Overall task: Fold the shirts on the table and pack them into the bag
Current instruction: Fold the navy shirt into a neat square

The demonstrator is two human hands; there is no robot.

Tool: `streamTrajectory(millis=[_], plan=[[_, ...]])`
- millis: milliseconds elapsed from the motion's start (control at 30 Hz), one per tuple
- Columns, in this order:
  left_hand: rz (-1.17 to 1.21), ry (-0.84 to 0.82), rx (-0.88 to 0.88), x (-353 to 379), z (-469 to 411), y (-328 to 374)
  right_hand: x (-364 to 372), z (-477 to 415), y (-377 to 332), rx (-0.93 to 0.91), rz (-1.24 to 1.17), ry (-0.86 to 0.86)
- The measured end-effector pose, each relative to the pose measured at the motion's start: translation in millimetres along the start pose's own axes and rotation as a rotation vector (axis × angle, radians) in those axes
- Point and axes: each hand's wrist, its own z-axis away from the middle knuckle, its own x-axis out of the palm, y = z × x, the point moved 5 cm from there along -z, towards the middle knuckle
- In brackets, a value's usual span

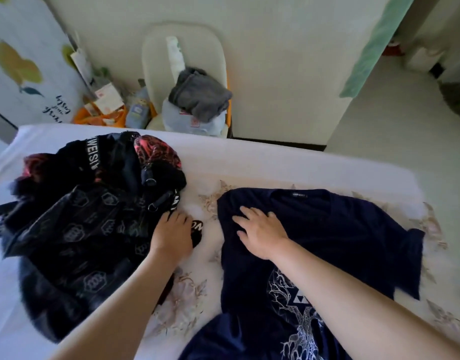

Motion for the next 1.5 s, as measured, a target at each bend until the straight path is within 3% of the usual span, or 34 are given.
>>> streamTrajectory(millis=[167,300,400,467,633,700,800,900,1000,1133,1200,1267,1333,1433,1500], plan=[[0.198,0.170,-0.022,-28,-1,29,-22,-22,-8,-0.024,0.090,0.294],[0.359,0.294,0.016,-36,-2,48,-19,-54,-7,0.012,0.045,0.132],[0.402,0.254,-0.011,-36,-7,52,-26,-53,5,0.062,-0.024,0.173],[0.459,0.206,-0.021,-37,-14,54,-36,-44,17,0.037,-0.213,0.255],[0.816,-0.024,0.192,-37,-24,89,-49,4,59,0.025,-0.432,0.510],[0.876,0.055,0.232,-39,-17,103,-38,29,78,0.002,-0.306,0.533],[0.835,0.233,0.283,-34,8,120,-8,59,104,-0.009,-0.039,0.433],[0.845,0.312,0.374,-22,26,136,-3,78,111,0.077,-0.064,0.459],[0.877,0.345,0.398,-17,30,141,-7,78,89,0.027,-0.196,0.442],[0.818,0.171,0.245,-29,19,141,11,67,71,0.040,-0.136,0.202],[0.707,0.050,0.243,-38,14,147,6,70,70,0.031,-0.204,0.304],[0.641,0.032,0.267,-49,12,151,-5,75,71,0.034,-0.340,0.449],[0.647,0.126,0.237,-64,11,142,-20,76,74,0.077,-0.524,0.539],[0.677,0.435,-0.001,-94,10,103,-44,66,72,0.126,-0.707,0.613],[0.687,0.509,-0.170,-103,6,68,-52,57,69,0.124,-0.760,0.593]])
